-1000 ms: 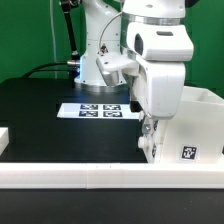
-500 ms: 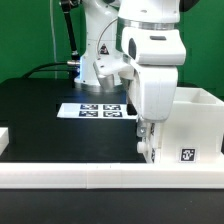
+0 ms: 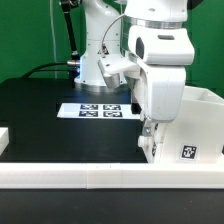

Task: Assemble drawer

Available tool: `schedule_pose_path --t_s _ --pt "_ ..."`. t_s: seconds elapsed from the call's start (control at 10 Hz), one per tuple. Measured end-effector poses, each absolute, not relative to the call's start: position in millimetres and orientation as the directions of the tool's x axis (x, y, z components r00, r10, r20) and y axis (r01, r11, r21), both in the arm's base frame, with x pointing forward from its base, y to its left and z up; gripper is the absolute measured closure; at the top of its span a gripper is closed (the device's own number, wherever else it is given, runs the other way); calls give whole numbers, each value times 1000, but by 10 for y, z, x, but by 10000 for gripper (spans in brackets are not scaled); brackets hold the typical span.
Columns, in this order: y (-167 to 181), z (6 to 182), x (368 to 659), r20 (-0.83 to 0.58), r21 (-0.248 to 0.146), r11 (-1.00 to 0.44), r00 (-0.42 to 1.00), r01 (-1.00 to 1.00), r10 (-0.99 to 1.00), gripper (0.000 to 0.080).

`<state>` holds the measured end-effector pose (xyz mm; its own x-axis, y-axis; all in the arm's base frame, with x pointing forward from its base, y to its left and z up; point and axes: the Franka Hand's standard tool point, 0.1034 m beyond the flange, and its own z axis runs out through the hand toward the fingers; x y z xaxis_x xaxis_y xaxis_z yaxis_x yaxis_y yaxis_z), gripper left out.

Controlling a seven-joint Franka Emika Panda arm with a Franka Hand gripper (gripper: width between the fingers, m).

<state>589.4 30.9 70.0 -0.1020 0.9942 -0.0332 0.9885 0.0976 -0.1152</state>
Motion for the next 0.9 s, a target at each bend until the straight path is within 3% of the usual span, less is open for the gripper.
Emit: schedule_pose_path --t_s 0.3,0.6,0.8,0.9 --pt "324 770 5899 -39 -160 73 -80 984 996 151" --pt "215 785 5929 -51 -155 61 -70 986 996 151" --pt "-69 775 5862 -52 -114 86 -93 990 994 151" --pt "-276 871 5831 -62 -83 71 -77 994 995 151"
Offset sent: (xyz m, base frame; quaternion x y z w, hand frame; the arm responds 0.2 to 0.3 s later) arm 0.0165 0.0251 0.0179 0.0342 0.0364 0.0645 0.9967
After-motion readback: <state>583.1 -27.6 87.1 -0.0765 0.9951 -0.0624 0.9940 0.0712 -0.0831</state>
